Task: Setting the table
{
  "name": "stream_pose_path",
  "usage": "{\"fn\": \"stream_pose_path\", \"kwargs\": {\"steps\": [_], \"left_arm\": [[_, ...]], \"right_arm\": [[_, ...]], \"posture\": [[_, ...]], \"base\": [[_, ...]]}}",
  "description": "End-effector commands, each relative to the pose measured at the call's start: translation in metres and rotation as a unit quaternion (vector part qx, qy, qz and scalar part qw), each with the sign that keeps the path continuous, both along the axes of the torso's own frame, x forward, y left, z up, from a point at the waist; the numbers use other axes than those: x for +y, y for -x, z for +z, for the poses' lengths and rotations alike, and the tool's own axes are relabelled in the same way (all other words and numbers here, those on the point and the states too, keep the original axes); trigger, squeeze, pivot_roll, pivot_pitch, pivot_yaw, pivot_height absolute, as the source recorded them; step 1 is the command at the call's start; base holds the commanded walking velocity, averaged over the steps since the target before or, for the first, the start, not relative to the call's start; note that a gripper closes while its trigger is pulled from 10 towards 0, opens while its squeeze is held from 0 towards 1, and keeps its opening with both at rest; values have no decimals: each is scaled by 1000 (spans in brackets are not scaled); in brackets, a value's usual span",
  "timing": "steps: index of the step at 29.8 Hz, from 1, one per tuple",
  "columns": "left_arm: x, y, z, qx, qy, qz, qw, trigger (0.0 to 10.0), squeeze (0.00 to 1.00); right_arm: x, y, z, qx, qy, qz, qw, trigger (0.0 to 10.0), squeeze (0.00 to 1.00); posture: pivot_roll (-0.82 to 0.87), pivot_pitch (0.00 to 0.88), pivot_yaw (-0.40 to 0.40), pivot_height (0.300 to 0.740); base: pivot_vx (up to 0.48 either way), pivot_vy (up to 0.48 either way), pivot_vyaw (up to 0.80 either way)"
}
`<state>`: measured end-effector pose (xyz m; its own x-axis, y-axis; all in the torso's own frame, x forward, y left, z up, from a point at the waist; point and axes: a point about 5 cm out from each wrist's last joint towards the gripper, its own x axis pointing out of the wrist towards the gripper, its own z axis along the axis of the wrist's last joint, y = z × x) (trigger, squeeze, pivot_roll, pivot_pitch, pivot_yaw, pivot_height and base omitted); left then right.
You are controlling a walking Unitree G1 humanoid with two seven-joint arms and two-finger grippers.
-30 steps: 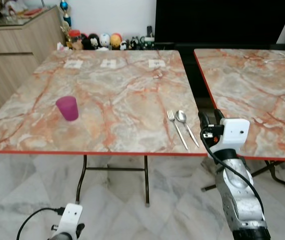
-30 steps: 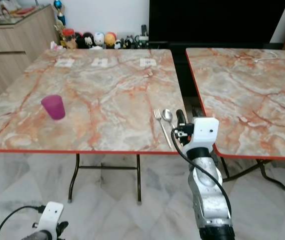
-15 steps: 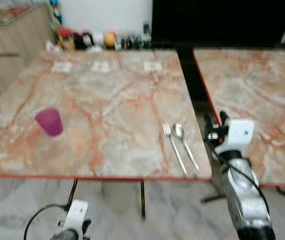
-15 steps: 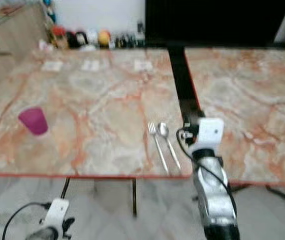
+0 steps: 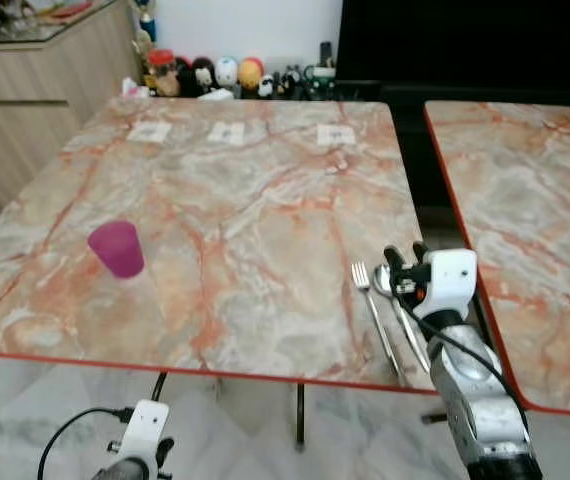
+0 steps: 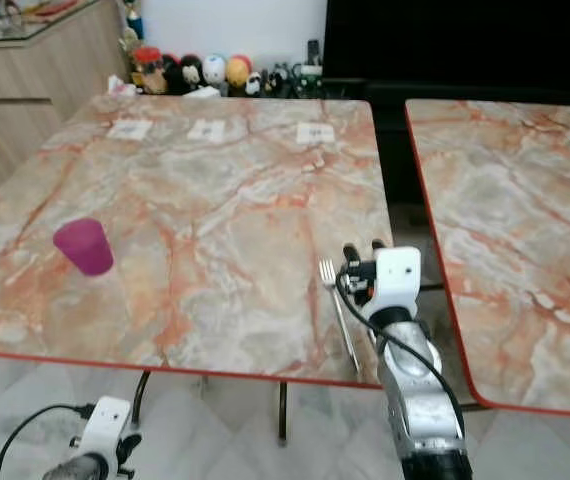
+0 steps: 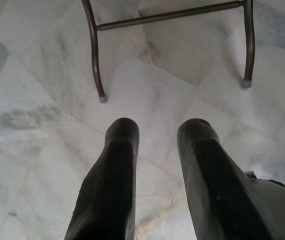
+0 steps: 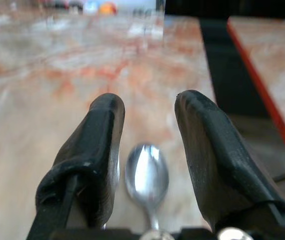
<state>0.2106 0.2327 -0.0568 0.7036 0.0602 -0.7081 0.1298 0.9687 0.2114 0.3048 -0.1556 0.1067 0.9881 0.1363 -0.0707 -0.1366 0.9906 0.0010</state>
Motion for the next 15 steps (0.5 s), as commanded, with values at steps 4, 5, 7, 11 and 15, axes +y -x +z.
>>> {"fn": "stream_pose_path", "kwargs": {"steps": [4, 5, 7, 11, 15], "left_arm": [[1, 4, -3, 11, 1, 2, 1000, 10000, 0], [1, 4, -3, 11, 1, 2, 1000, 10000, 0], [1, 4, -3, 12, 1, 1, 1000, 10000, 0], [0, 4, -3, 12, 2, -1, 1000, 10000, 0], [-1, 3, -2, 11, 4, 1, 1000, 10000, 0]], "right_arm": [[1, 4, -19, 52, -18, 12, 998, 10000, 0], [1, 4, -20, 56, -22, 10, 998, 10000, 0], [-3, 3, -25, 71, -28, -6, 997, 10000, 0], [-8, 0, -36, 104, -24, -35, 994, 10000, 0], [-9, -4, -38, 123, -56, -50, 990, 10000, 1000]], "posture": [[36, 0, 10, 740], [36, 0, 10, 740], [34, 0, 13, 740], [34, 0, 13, 740], [42, 0, 13, 740]], "base": [[0, 0, 0], [0, 0, 0], [0, 0, 0], [0, 0, 0], [0, 0, 0]]}}
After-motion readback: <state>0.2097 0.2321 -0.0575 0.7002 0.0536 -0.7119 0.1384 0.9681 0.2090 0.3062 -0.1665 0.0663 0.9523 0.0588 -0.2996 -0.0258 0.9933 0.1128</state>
